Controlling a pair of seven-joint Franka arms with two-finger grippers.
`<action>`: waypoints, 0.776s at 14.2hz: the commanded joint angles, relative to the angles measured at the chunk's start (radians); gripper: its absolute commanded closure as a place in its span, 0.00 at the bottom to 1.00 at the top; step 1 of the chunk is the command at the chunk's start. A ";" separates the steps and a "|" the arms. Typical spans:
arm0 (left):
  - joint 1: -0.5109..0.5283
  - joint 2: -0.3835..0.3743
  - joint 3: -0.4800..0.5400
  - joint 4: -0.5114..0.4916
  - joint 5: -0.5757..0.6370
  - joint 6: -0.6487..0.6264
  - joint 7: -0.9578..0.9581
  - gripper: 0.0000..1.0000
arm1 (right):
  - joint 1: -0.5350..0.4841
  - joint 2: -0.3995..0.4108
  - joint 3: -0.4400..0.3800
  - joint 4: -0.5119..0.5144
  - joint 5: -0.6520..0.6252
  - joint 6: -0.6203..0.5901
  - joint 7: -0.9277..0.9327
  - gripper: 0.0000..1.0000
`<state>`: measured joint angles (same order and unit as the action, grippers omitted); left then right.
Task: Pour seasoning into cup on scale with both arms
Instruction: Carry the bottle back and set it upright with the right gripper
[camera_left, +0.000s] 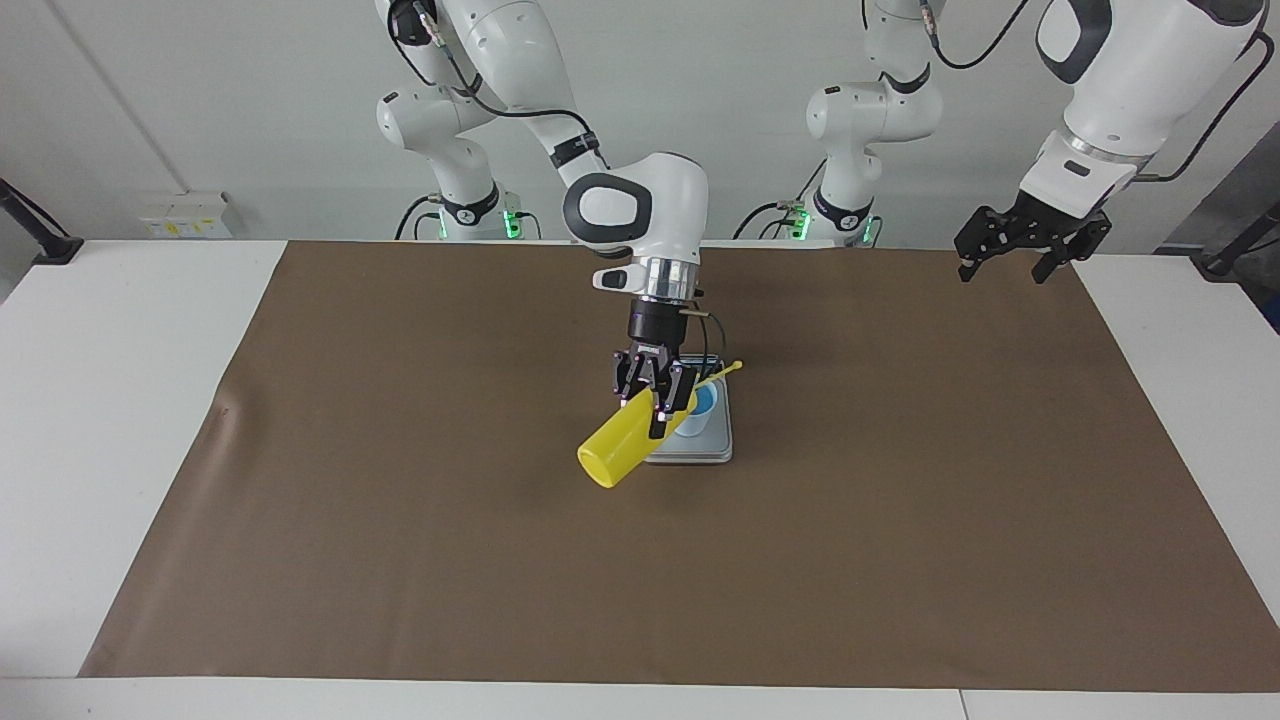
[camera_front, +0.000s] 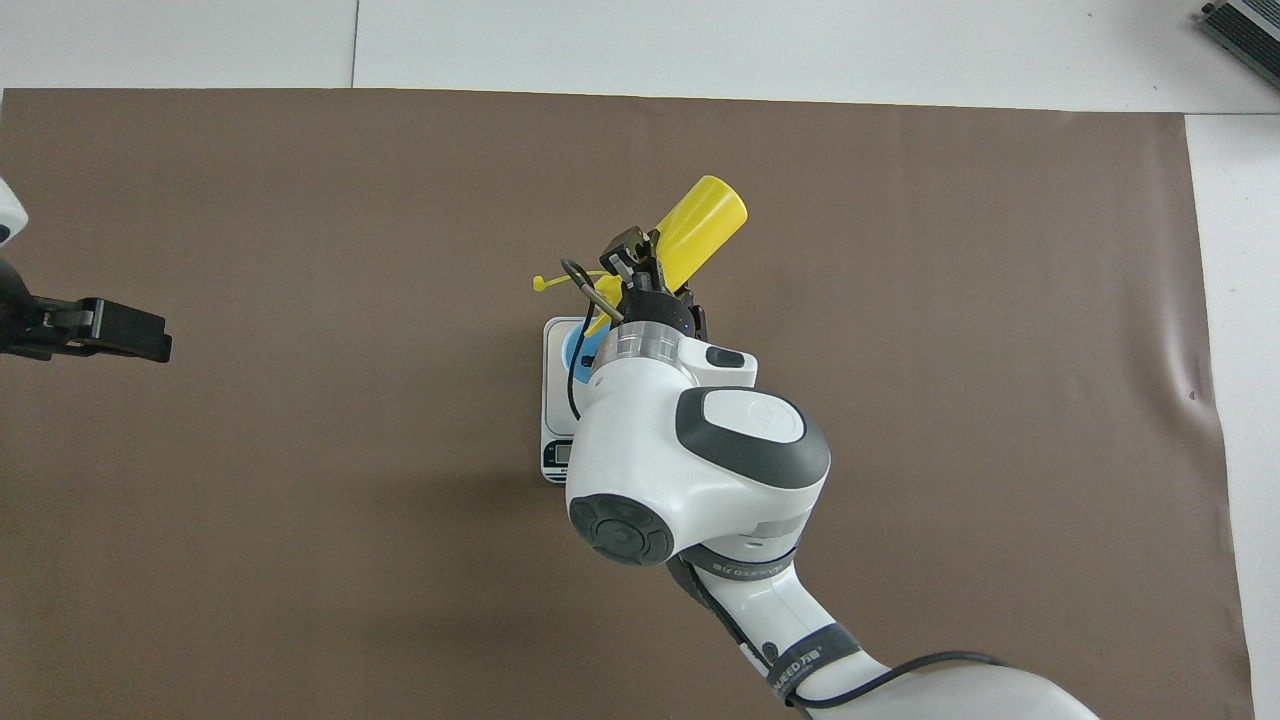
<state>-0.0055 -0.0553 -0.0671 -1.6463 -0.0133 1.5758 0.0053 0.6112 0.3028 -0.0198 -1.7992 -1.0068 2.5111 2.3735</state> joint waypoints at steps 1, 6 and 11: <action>0.009 -0.017 -0.002 -0.012 -0.007 0.003 -0.007 0.00 | -0.028 -0.053 0.011 -0.011 0.173 -0.009 0.004 1.00; 0.009 -0.017 -0.002 -0.012 -0.007 0.004 -0.007 0.00 | -0.057 -0.096 0.011 -0.012 0.522 -0.020 -0.045 1.00; 0.009 -0.017 -0.002 -0.012 -0.007 0.003 -0.007 0.00 | -0.161 -0.128 0.011 -0.011 0.865 -0.072 -0.242 1.00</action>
<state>-0.0055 -0.0553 -0.0671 -1.6463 -0.0133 1.5758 0.0052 0.4987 0.2113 -0.0215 -1.7995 -0.2468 2.4712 2.2211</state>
